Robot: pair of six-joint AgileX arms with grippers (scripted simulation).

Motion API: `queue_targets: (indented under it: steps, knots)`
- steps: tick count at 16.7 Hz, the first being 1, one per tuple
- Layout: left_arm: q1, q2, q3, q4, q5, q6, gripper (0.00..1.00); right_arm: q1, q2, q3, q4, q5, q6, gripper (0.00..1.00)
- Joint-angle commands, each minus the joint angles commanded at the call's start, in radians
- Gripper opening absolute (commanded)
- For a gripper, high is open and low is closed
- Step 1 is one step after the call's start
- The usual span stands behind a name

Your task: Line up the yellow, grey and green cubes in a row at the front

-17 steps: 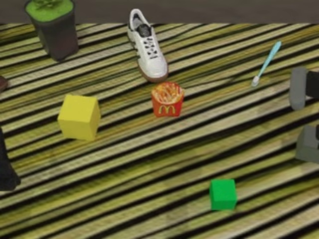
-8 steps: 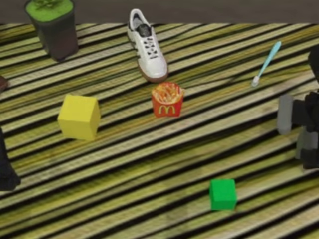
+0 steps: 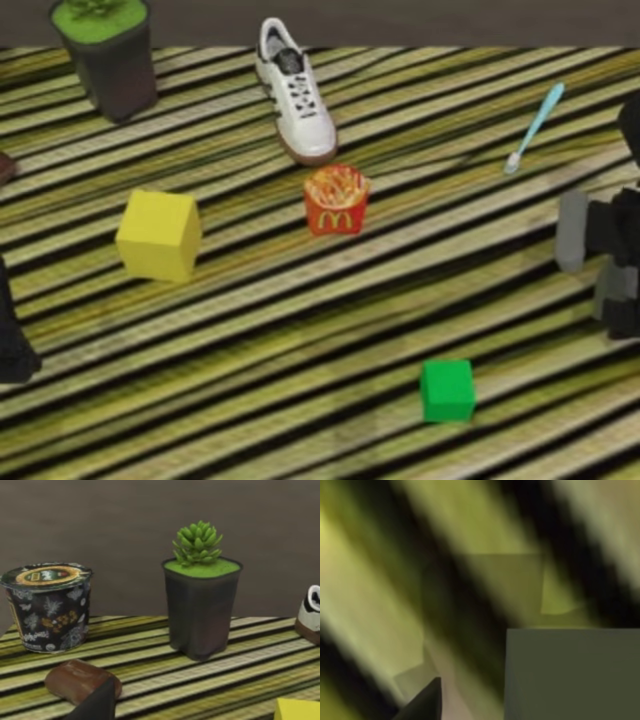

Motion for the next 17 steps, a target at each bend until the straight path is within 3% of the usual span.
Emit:
queue_targets:
  steps: [10,17]
  knots:
    - [0.0,0.0,0.0,0.0,0.0,0.0,1.0,0.0,0.0,0.0,0.0,0.0,0.0,0.02]
    - [0.0,0.0,0.0,0.0,0.0,0.0,1.0,0.0,0.0,0.0,0.0,0.0,0.0,0.0]
